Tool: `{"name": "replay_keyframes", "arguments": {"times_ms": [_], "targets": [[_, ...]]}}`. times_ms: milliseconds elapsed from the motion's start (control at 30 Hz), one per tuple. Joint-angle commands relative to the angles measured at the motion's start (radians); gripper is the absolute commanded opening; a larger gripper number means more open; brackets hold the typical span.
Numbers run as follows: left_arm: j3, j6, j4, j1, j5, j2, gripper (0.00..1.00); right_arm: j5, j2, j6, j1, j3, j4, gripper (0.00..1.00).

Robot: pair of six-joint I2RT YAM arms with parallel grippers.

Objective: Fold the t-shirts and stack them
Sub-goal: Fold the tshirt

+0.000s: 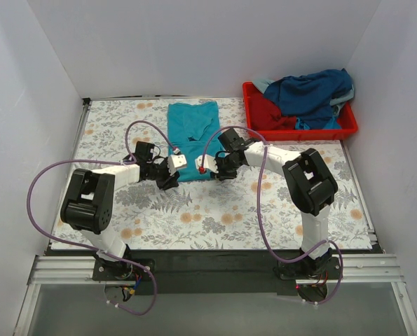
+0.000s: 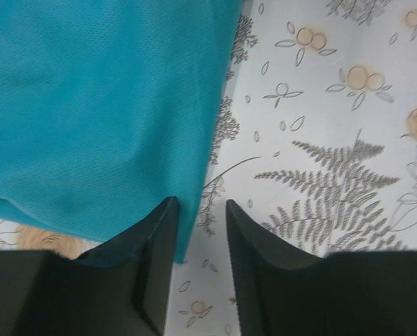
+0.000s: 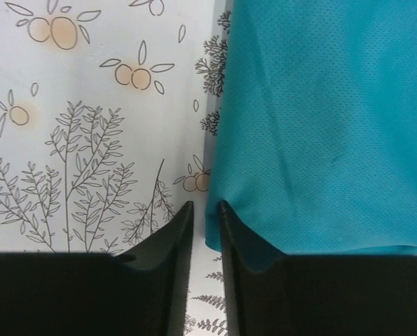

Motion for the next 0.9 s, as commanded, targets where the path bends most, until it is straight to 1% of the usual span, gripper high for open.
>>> {"name": "replay_keyframes", "arguments": {"times_ms": [0,100,200,267,367,533,767,867], "targets": [[-0.014,0.026,-0.003,-0.004,-0.056,0.023,0.3,0.042,0.029,0.021,-0.003,-0.027,0.013,0.24],[-0.013,0.027,-0.011,-0.004,-0.061,0.02,0.18,0.042,0.005,0.034,-0.003,-0.025,0.011,0.24],[-0.011,0.034,-0.015,-0.004,-0.059,0.016,0.12,0.033,-0.035,0.04,-0.001,-0.024,0.011,0.27],[-0.008,0.037,-0.021,-0.006,-0.059,0.02,0.05,0.03,-0.049,0.046,-0.003,-0.014,0.013,0.28],[0.0,0.046,-0.029,-0.004,-0.062,0.028,0.01,0.018,-0.074,0.053,-0.003,-0.004,0.013,0.3],[0.01,0.055,-0.037,-0.004,-0.059,0.029,0.0,0.021,-0.083,0.04,-0.003,0.005,0.011,0.39],[0.023,0.058,-0.052,-0.004,-0.064,0.037,0.0,0.018,-0.026,0.032,-0.003,0.019,0.016,0.44],[0.018,0.057,-0.055,-0.003,-0.062,0.028,0.13,0.031,0.005,0.026,-0.003,0.016,0.025,0.47]]}}
